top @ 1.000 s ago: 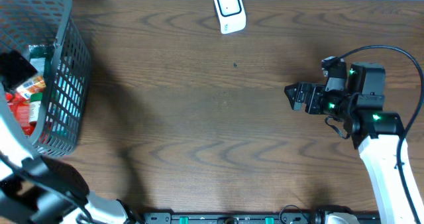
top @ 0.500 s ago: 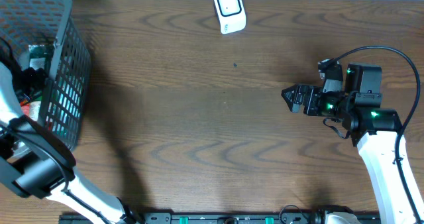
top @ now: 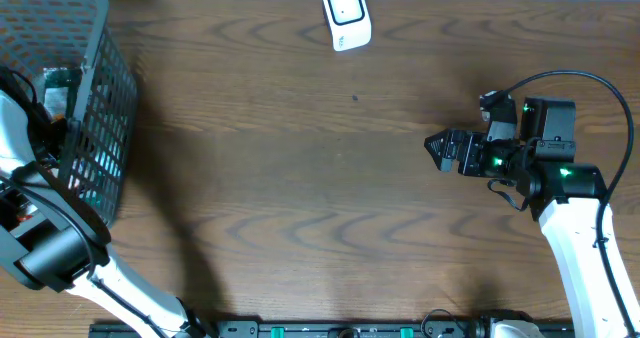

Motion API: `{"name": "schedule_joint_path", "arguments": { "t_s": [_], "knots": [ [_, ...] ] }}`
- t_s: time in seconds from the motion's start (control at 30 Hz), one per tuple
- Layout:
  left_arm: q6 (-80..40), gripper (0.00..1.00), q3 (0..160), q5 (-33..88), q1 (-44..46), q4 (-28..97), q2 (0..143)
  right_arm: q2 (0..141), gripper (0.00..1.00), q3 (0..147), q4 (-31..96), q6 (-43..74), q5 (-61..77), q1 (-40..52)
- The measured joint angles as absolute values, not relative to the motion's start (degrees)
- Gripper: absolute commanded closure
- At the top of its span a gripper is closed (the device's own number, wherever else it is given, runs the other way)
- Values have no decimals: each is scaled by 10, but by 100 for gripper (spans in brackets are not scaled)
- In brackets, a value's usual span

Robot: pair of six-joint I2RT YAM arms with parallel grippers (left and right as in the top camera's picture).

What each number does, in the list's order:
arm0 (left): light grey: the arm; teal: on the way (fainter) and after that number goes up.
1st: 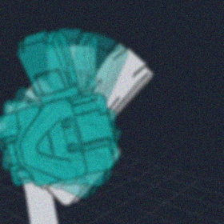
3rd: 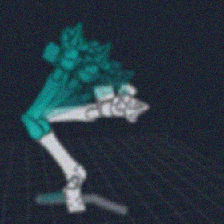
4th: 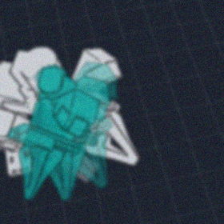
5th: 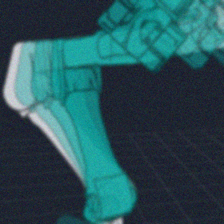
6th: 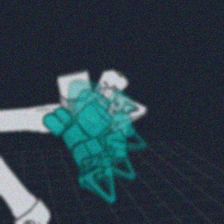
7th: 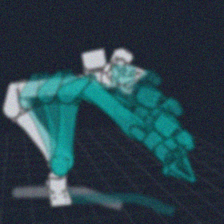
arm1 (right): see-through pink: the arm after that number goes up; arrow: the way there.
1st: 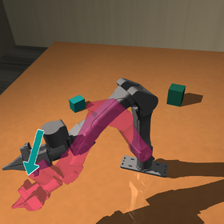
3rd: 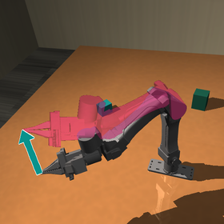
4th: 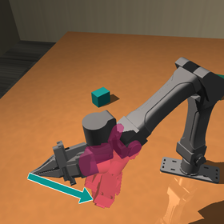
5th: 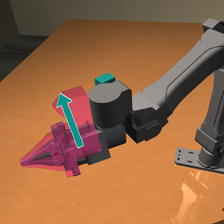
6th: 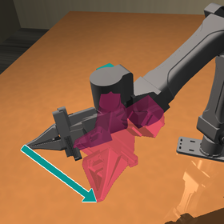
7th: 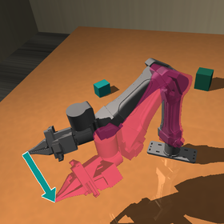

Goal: Scan the item barcode
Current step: 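Reach the left gripper into the basket toward the green-lidded jar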

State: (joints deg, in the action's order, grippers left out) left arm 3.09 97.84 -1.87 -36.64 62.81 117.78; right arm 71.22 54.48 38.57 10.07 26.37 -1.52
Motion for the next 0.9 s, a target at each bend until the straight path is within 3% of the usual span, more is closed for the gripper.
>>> {"name": "schedule_joint_path", "arguments": {
  "t_s": [0.23, 0.47, 0.9],
  "knots": [
    [30, 18, 978, -19, -366, 620, 1178, 712, 1, 545, 388, 101, 264, -15],
    [10, 10, 978, -19, -367, 627, 1178, 712, 1, 545, 390, 101, 264, -15],
    [-52, 10, 978, -19, -366, 652, 1167, 712, 1, 545, 396, 101, 264, -15]
  ]
}}
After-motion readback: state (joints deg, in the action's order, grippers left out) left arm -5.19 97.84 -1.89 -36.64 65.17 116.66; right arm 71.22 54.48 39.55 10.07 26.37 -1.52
